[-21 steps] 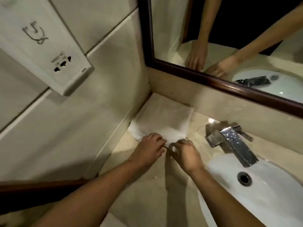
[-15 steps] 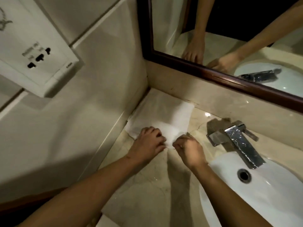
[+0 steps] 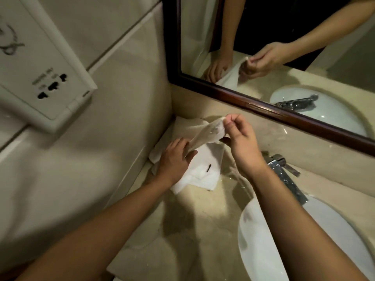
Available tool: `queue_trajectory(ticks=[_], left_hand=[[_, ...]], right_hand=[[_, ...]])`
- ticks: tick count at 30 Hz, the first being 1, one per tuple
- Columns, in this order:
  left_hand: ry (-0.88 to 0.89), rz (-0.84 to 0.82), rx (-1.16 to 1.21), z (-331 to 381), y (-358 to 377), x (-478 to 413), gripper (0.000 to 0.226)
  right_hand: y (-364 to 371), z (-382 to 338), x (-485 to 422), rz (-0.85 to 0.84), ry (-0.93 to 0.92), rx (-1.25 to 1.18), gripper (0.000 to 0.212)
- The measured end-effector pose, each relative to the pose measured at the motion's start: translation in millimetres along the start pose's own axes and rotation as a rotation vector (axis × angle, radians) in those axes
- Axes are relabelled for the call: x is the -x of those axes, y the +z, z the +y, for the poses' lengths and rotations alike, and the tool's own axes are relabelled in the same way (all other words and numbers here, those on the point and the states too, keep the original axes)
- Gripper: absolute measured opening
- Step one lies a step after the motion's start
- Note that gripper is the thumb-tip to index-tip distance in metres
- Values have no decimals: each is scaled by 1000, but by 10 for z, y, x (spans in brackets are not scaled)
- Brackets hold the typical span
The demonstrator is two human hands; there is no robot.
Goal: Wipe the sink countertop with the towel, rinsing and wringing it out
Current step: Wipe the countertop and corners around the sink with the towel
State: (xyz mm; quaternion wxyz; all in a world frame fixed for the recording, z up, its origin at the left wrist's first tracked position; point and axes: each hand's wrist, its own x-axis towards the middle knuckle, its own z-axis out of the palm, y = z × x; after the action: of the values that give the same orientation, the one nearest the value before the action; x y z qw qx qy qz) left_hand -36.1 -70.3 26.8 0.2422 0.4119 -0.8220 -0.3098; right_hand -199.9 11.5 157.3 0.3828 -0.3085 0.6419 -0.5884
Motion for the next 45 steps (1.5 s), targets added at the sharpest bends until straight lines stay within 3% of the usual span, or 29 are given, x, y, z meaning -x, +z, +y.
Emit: queue_trajectory(ticks=[8,9,12,14,16,20,22,27,30,33,36,38,41,43,45], left_hand=[[-23,33,400,413,-366,11,12],[-26,18,398,465,-422,37,20],[-92,-57,267,498,-452,116,91],[-51,-21,170,447,-371,187,108],[-105,34,265,408,-294,243,98],[-331,21,486,605,-377,295,31],[-366,-13,593,633,-478,307,13],[-341,101,705,743,-937,440,23],[-311,126,664,907,-1241,522,36],[-322,115,623,1097,-1509,573,35],[-394,167,628,1275,-1564,617,38],[-465,165,681,1374,-1536,641,31],[-507,70,705,1513,-1456,688,26],[-518,26,740,1632,-1431,716,37],[-493,9,769,1738,-1466,732,47]], right_hand=[[97,-802,62,13,61,-258,20],[100,-894,61,8,65,-276,19],[122,-1137,88,-40,83,-353,21],[133,-1267,119,-63,86,-387,21],[130,-1386,157,-79,72,-398,20],[95,-1521,192,-97,-6,-406,19],[53,-1573,216,-79,-35,-458,19],[-193,-1754,206,2,-83,-417,18],[-362,-1704,155,30,-40,-347,14],[-548,-1574,109,58,16,-299,10],[-615,-1352,186,24,71,-94,13],[-555,-1133,306,-93,117,121,9],[-419,-903,597,-438,88,528,59],[-246,-814,823,-678,49,548,90],[-51,-709,971,-815,16,467,116]])
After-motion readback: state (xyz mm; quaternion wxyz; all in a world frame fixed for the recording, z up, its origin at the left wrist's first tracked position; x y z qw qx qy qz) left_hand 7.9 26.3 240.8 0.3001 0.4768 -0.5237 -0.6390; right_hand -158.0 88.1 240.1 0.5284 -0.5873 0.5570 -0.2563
